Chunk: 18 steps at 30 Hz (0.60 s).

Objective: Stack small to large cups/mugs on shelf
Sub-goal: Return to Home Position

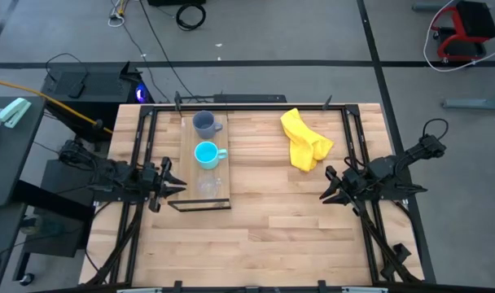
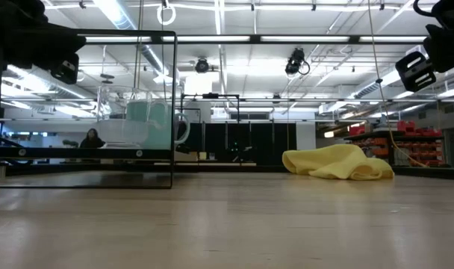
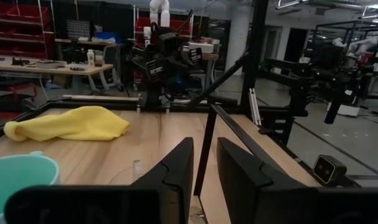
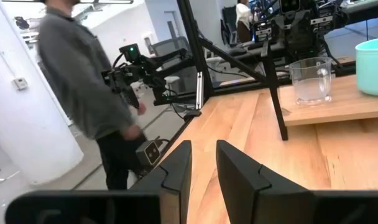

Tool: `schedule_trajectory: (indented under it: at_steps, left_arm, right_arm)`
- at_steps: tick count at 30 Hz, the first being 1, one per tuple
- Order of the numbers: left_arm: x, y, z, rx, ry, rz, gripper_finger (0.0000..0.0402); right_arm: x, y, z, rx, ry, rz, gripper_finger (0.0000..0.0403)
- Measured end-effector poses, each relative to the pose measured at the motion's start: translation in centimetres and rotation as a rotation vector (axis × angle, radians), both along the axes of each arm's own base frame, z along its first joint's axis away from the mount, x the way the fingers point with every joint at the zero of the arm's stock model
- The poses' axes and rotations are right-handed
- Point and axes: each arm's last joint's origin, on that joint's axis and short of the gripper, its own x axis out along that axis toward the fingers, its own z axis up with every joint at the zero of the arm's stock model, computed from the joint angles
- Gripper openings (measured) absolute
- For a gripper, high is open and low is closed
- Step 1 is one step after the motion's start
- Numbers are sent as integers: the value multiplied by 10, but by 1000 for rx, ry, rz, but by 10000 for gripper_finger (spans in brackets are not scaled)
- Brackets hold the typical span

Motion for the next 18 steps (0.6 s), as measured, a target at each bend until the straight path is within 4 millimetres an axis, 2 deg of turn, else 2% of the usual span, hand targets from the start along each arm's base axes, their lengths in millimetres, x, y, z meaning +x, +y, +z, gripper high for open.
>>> schedule_trajectory:
  at_steps: [18]
  left_arm:
    - [0, 0, 0, 1, 2, 1, 79]
  right_arm:
    - [0, 0, 0, 0, 0, 0, 83]
